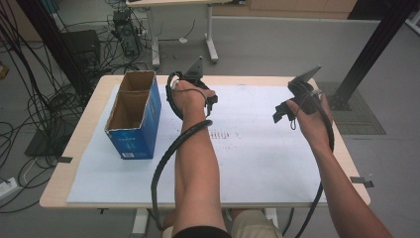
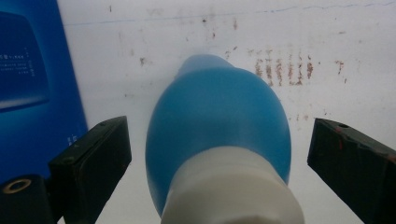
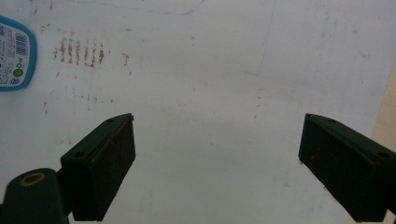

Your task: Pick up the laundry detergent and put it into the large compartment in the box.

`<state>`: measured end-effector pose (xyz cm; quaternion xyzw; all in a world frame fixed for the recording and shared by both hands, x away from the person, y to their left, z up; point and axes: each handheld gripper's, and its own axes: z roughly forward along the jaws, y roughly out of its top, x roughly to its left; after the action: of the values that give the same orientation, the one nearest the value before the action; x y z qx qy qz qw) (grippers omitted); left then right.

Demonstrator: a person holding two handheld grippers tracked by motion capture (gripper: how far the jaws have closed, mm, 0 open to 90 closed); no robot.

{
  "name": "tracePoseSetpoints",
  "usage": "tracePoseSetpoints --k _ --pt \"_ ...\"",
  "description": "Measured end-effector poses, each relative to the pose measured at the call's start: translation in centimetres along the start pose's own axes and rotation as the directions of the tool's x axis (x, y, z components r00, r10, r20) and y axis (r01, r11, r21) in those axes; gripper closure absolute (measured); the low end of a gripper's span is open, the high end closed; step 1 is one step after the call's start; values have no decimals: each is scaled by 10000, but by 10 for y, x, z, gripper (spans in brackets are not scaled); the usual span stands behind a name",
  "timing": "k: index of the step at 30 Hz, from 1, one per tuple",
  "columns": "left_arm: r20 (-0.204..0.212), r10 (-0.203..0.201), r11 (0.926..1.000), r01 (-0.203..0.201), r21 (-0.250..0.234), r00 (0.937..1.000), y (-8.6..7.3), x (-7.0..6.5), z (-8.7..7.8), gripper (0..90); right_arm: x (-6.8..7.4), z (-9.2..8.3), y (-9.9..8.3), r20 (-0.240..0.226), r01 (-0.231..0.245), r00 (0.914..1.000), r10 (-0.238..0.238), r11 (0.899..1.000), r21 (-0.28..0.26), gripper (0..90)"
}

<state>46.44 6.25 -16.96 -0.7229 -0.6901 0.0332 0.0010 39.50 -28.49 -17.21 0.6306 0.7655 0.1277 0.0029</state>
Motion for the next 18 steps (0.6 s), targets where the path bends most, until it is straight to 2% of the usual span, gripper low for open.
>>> tracePoseSetpoints --k 18 --pt "47 166 9998 -165 -70 9999 -1 -1 -3 65 1 0 1 12 -14 10000 14 10000 32 110"
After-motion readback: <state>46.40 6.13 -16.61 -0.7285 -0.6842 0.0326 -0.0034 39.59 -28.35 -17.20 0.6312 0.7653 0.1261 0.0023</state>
